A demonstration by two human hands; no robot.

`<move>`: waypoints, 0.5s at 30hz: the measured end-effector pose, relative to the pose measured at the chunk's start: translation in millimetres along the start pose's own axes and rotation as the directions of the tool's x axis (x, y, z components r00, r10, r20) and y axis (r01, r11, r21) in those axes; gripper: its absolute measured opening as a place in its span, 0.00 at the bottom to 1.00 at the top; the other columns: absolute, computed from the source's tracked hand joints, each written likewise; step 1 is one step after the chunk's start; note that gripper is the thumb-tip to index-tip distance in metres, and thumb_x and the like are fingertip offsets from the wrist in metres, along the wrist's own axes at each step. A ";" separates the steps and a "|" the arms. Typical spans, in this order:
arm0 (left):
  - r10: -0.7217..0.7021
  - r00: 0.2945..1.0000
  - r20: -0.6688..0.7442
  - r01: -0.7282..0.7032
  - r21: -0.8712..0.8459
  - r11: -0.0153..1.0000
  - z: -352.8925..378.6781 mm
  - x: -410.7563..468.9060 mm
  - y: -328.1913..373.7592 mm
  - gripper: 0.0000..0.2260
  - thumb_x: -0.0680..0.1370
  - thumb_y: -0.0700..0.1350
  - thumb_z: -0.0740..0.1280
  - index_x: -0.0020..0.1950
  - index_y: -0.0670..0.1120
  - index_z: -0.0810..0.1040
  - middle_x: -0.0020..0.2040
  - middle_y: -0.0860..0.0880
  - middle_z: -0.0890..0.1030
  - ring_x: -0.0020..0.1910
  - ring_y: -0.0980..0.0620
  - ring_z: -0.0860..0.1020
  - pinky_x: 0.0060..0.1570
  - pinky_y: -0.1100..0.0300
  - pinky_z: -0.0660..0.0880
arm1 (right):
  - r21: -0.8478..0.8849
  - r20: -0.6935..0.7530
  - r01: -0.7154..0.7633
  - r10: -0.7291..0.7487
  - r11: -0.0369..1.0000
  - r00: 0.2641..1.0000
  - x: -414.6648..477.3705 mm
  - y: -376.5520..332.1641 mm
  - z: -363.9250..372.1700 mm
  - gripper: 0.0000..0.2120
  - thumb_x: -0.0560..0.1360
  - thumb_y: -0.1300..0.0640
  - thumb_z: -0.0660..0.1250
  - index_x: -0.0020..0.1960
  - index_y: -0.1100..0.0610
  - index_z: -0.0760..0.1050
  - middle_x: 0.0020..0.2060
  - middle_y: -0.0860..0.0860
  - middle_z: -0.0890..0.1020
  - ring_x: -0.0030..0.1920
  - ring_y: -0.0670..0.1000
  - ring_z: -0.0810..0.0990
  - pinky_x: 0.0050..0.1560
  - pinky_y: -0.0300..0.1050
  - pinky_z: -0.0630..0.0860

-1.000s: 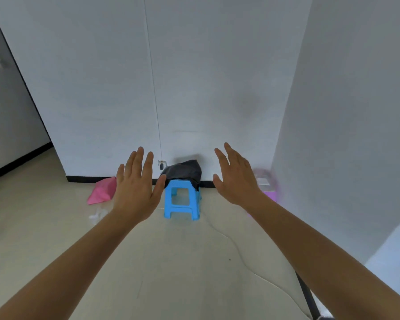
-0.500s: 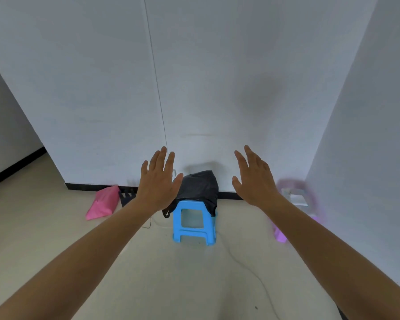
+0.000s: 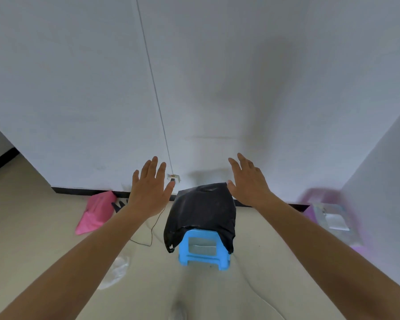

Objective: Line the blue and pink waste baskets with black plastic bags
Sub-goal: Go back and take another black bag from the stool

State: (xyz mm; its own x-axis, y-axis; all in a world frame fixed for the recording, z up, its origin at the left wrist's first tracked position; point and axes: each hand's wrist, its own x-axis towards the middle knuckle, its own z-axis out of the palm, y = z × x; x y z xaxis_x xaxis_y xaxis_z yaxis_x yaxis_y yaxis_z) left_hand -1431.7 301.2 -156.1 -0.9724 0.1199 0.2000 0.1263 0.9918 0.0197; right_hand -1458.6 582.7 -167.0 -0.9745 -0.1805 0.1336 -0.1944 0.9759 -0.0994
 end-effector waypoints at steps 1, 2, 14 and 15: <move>-0.006 1.000 0.021 0.006 -0.002 1.000 16.1 22.7 -12.7 0.28 0.82 0.56 0.51 0.78 0.45 0.54 0.80 0.43 0.51 0.78 0.43 0.51 0.74 0.42 0.53 | 0.000 0.009 -0.016 0.016 1.000 1.000 20.1 -2.4 14.8 0.31 0.79 0.48 0.60 0.77 0.55 0.53 0.78 0.59 0.54 0.74 0.61 0.60 0.69 0.57 0.65; -0.004 0.999 0.053 0.004 -0.011 1.000 32.9 44.8 -23.8 0.27 0.82 0.56 0.51 0.78 0.45 0.55 0.80 0.42 0.52 0.78 0.43 0.52 0.74 0.42 0.53 | 0.007 0.023 -0.039 0.039 0.999 0.999 38.9 -5.0 30.0 0.31 0.79 0.48 0.60 0.77 0.55 0.53 0.78 0.59 0.55 0.74 0.60 0.61 0.69 0.57 0.65; 0.188 0.858 0.479 -0.114 -0.179 0.977 259.3 161.3 -63.9 0.21 0.80 0.51 0.57 0.73 0.47 0.64 0.78 0.42 0.57 0.77 0.43 0.55 0.72 0.45 0.60 | 0.039 0.340 -0.282 0.252 0.959 0.906 138.1 8.7 242.6 0.28 0.79 0.51 0.60 0.76 0.56 0.57 0.74 0.58 0.61 0.66 0.60 0.69 0.60 0.54 0.72; 0.213 0.830 0.515 -0.129 -0.194 0.973 290.7 155.9 -62.7 0.20 0.80 0.49 0.57 0.72 0.48 0.66 0.78 0.42 0.56 0.77 0.43 0.52 0.73 0.45 0.58 | 0.028 0.355 -0.262 0.236 0.965 0.905 136.1 10.7 273.4 0.28 0.79 0.52 0.60 0.76 0.56 0.57 0.75 0.58 0.60 0.67 0.60 0.69 0.59 0.54 0.73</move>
State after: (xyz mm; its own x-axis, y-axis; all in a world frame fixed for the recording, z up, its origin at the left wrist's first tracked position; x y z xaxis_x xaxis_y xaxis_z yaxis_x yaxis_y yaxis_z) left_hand -1648.2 270.7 -410.9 -0.8814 0.3334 -0.3345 0.2863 0.9405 0.1829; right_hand -1624.1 535.0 -419.5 -0.9673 0.0230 -0.2527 0.0648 0.9853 -0.1582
